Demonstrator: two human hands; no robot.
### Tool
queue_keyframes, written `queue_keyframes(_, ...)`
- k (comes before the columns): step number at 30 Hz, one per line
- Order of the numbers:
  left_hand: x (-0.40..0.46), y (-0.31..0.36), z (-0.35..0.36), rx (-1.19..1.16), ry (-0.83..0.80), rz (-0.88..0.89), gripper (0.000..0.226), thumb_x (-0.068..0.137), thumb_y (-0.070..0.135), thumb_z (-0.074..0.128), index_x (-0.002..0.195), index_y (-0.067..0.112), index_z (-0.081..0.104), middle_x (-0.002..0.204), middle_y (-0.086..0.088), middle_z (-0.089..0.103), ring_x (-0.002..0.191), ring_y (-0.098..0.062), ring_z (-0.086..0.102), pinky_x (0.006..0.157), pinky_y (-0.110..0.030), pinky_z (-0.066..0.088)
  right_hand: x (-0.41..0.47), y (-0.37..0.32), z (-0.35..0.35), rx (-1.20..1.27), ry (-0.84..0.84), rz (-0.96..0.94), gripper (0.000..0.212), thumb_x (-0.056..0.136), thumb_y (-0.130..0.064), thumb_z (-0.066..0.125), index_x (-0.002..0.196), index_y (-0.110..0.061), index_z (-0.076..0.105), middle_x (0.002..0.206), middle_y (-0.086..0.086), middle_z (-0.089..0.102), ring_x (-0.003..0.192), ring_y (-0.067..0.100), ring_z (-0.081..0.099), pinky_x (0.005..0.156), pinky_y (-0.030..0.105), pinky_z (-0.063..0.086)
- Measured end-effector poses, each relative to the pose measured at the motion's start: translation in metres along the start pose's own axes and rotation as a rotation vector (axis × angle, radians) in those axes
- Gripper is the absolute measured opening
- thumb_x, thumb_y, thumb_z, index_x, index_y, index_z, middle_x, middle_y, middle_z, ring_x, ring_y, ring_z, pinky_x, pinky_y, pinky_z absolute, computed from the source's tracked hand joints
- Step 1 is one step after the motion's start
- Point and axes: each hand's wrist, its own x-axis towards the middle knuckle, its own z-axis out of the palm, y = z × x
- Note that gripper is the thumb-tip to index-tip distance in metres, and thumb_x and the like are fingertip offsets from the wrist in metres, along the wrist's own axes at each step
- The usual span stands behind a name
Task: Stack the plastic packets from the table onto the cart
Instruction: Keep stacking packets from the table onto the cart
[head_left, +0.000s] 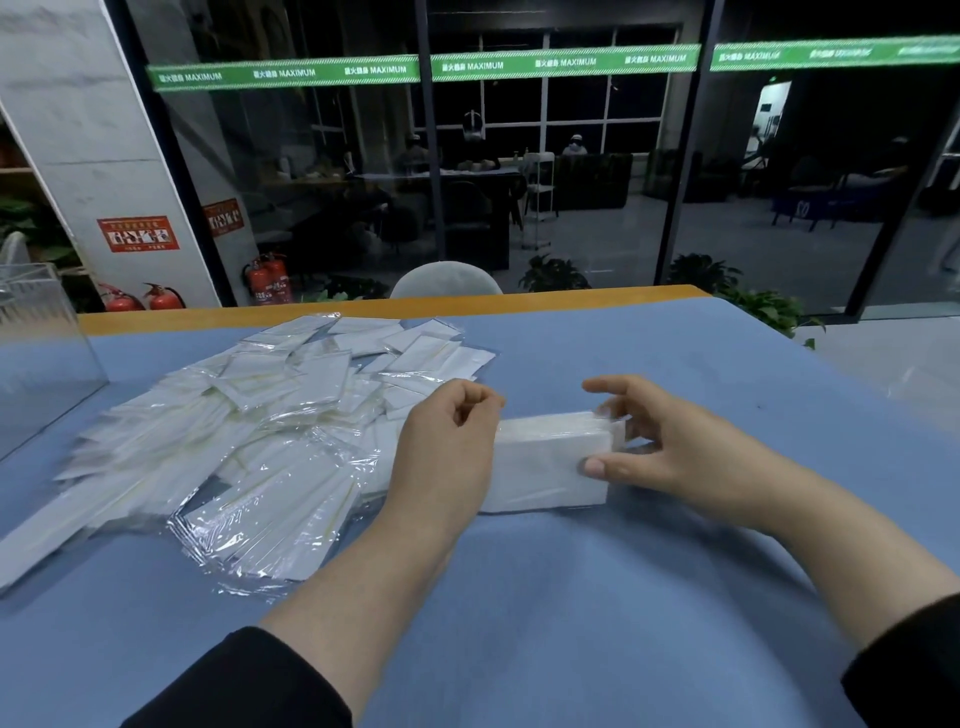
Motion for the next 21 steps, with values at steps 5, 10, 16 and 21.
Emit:
queue_keyframes(5,-0.001,-0.001,0.001,0.037,-0.062,0.019,0.015,0.093,0.032,0.07,0.082,0.021,0.07,0.072,0.016,0.065,0.068,-0.001,0.055,0.066,-0.022,0.042,0.0,0.001,-0.005,0.051,-0.075,0.014,0.061,0.077,-0.047,0.081,0.131,-0.047,0.053,0.122,-0.012,0.063,0.106,-0.001,0.064,0.101,0.025,0.049)
queue_keyframes(10,-0.001,-0.001,0.003,0.003,-0.049,0.007,0.017,0.096,0.029,0.066,0.08,0.023,0.068,0.069,0.019,0.061,0.065,0.002,0.052,0.066,-0.022,0.038,-0.004,0.004,-0.012,0.132,-0.14,0.039,0.078,0.071,-0.051,0.078,0.141,-0.045,0.044,0.127,-0.013,0.062,0.112,0.002,0.064,0.107,0.032,0.048)
queue_keyframes(16,-0.005,0.0,0.009,-0.038,-0.048,-0.011,0.012,0.098,0.033,0.063,0.089,0.027,0.069,0.086,0.015,0.067,0.082,-0.006,0.059,0.074,-0.026,0.042,-0.003,-0.012,0.01,0.016,-0.135,0.025,0.07,0.089,-0.039,0.074,0.137,-0.055,0.026,0.119,-0.015,0.051,0.09,0.003,0.061,0.078,0.02,0.053)
queue_keyframes(21,-0.007,0.001,0.011,-0.041,-0.076,-0.001,0.015,0.1,0.039,0.058,0.092,0.03,0.067,0.094,0.013,0.067,0.088,-0.01,0.061,0.079,-0.029,0.046,-0.001,-0.014,0.021,0.119,-0.09,-0.031,0.071,0.088,-0.029,0.077,0.136,-0.051,0.029,0.132,-0.019,0.045,0.102,0.011,0.061,0.089,0.032,0.055)
